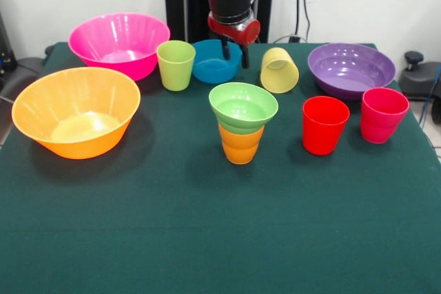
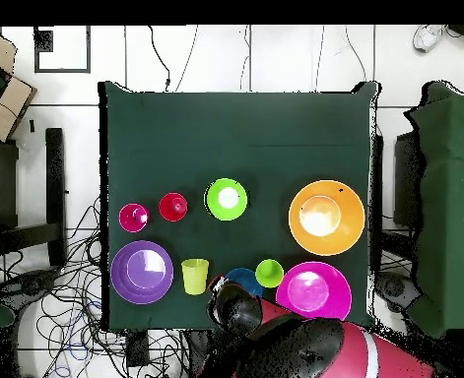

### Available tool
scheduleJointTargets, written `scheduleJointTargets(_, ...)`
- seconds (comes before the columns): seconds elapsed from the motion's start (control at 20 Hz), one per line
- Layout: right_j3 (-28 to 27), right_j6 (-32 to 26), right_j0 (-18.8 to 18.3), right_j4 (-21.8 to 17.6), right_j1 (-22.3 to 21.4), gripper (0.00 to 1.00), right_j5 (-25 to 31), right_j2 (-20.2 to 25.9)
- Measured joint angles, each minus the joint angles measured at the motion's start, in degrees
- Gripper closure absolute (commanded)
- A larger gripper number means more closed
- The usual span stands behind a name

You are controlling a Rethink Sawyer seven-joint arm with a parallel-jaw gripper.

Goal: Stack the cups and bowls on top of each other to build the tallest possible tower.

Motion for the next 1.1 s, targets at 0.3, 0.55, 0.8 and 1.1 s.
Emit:
scheduleJointTargets(0.3, -0.2, 0.0, 0.1, 0.0, 0.0, 0.00, 0.0, 0.0)
scheduleJointTargets(0.55, -0.6, 0.0, 0.4, 0.0, 0.3, 1.00, 0.0, 0.0)
scheduleJointTargets(0.8, -0.7, 0.0, 0.4, 0.0, 0.1, 1.00, -0.1, -0.2)
scheduleJointTargets(1.1, -0.8, 0.0, 0.4, 0.0, -0.4, 1.00, -0.3, -0.7)
